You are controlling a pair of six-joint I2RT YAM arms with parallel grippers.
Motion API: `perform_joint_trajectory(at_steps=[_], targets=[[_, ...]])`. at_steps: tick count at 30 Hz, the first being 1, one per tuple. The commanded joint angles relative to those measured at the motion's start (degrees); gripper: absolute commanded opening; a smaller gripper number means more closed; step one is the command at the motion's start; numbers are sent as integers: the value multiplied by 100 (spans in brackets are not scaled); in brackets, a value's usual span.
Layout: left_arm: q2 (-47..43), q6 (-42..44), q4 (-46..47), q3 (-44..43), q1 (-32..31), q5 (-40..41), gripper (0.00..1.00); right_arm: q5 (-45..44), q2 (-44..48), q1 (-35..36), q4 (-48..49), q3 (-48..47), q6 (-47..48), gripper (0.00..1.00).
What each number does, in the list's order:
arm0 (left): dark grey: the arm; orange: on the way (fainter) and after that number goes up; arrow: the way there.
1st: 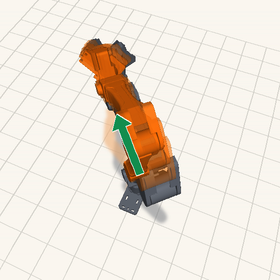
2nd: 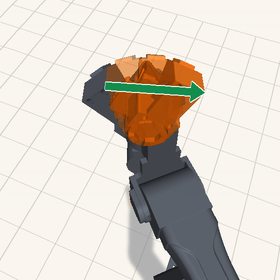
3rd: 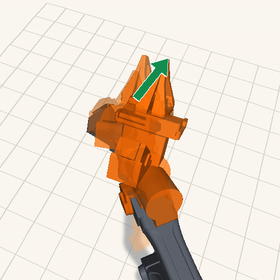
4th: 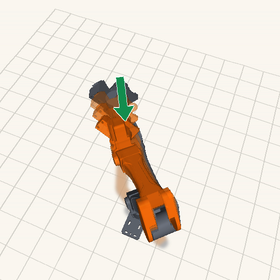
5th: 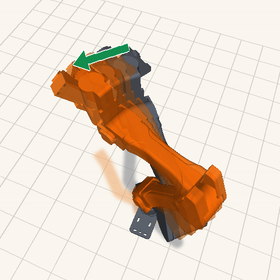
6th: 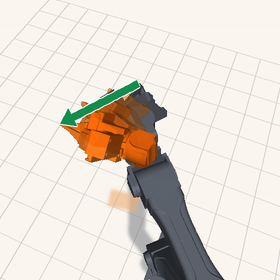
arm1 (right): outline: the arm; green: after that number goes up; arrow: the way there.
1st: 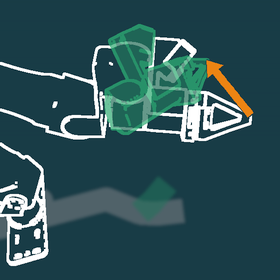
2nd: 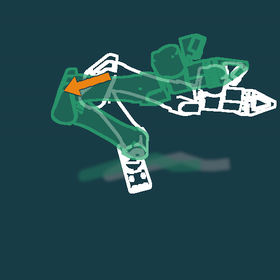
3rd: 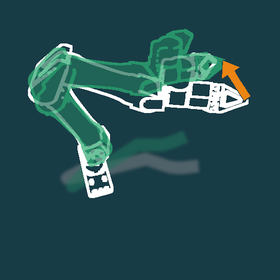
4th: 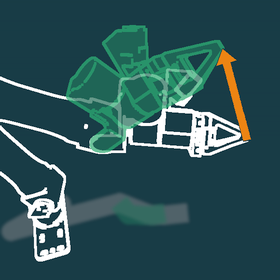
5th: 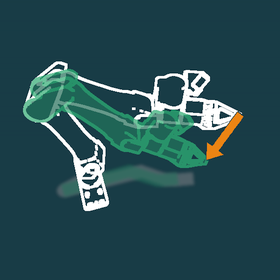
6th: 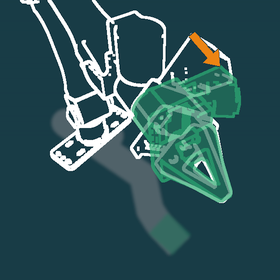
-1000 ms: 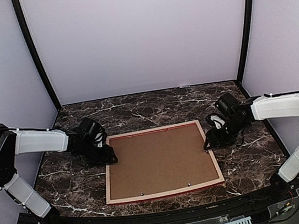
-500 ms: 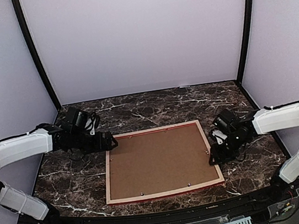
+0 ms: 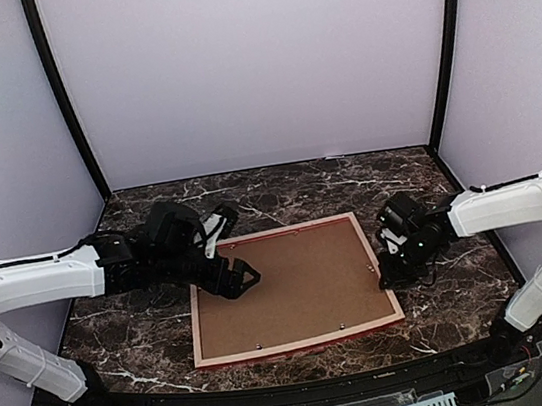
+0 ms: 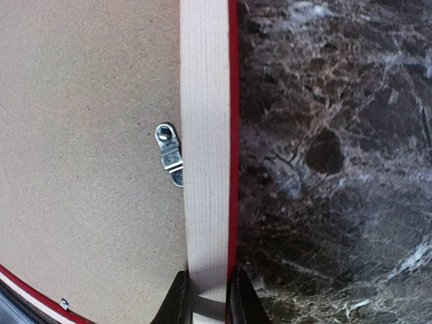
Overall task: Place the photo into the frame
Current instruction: Turn over the photo frame at the center of the board.
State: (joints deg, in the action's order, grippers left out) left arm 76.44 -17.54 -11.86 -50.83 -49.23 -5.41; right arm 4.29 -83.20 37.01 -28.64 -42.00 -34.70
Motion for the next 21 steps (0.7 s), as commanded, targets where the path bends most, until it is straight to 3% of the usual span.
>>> perform_joint_trajectory(at_steps=[1, 12, 17, 21], targets=[[530, 835, 303, -448, -886, 765, 92, 62, -209, -213, 221, -711, -21, 0], [2110, 2275, -110, -1466, -2659, 2752, 97, 1196, -490, -601, -566, -1798, 478, 0], [2584, 2638, -240, -1578, -2955, 3679, 97, 1633, -560, -652, -984, -2045, 677, 0], [2806, 2781, -322, -1655, -2995, 4259, 88, 1925, -627, -652, -1189, -2112, 762, 0]])
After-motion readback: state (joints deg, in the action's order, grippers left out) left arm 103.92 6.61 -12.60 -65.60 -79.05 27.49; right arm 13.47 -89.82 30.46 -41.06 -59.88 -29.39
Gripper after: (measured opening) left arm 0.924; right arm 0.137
